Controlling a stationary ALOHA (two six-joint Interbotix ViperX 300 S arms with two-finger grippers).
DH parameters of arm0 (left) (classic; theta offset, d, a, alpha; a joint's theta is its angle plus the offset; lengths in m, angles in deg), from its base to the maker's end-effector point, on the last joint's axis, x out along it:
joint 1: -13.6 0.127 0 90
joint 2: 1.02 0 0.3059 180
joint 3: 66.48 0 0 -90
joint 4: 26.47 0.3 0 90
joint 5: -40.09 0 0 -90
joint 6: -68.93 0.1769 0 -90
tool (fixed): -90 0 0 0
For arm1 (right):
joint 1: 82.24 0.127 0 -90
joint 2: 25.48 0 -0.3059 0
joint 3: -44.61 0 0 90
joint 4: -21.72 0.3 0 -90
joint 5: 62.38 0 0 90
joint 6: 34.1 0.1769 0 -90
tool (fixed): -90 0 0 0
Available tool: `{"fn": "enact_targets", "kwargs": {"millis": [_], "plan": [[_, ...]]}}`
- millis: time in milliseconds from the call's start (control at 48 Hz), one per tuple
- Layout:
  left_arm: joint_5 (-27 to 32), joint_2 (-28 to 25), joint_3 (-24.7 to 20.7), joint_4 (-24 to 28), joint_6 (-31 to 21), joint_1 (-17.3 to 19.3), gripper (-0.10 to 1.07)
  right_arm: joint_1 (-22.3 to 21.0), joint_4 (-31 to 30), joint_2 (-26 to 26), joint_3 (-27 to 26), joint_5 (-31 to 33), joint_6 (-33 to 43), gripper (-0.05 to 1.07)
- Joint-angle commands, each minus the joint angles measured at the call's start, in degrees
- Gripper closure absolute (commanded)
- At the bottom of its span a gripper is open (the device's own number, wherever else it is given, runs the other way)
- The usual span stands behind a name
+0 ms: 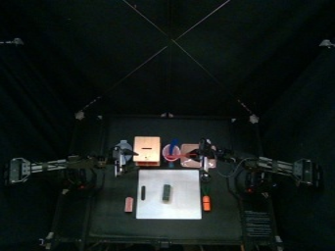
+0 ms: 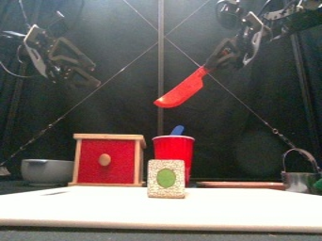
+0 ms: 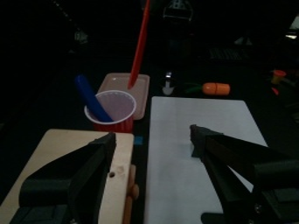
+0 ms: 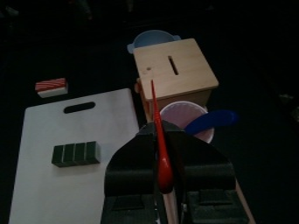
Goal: Cut sushi roll
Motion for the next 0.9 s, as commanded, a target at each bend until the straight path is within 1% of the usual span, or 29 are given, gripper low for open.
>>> {"fn": "enact_targets", "kwargs": {"millis": [0,62,167,271,479,604,771,875], "plan": [[-2.5,-2.5,-2.8,-1.6,1.8,-0.2,-0.02,2.9,0.4,-1.1,2.1,-6.3,0.1,0.69],[-4.2,-4.6,-3.4,-3.1,3.5,-0.4,-0.02,4.7,0.9,-1.0,3.8,-10.1,0.1,0.69],[-6.9,-8.3,-4.4,-6.2,6.6,-0.9,-0.02,7.3,1.5,-0.7,5.3,-14.3,0.5,0.69],[-8.5,-12.7,-5.7,-10.3,11.3,-1.8,-0.02,9.2,1.6,-0.1,6.1,-17.7,1.4,0.69],[-12.0,-20.6,-9.6,-17.6,22.1,-5.1,-0.02,10.2,2.1,1.4,6.6,-20.2,1.4,0.69],[-14.1,-25.0,-11.7,-22.6,27.2,-6.9,-0.02,10.2,1.8,2.6,6.2,-20.8,1.4,0.69],[-17.5,-29.9,-14.4,-29.1,31.8,-7.8,0.0,10.3,1.8,4.0,6.2,-21.6,1.4,0.69],[-18.9,-32.3,-15.6,-31.6,33.7,-7.7,0.01,10.5,1.8,4.2,6.2,-22.1,1.4,0.69]]}}
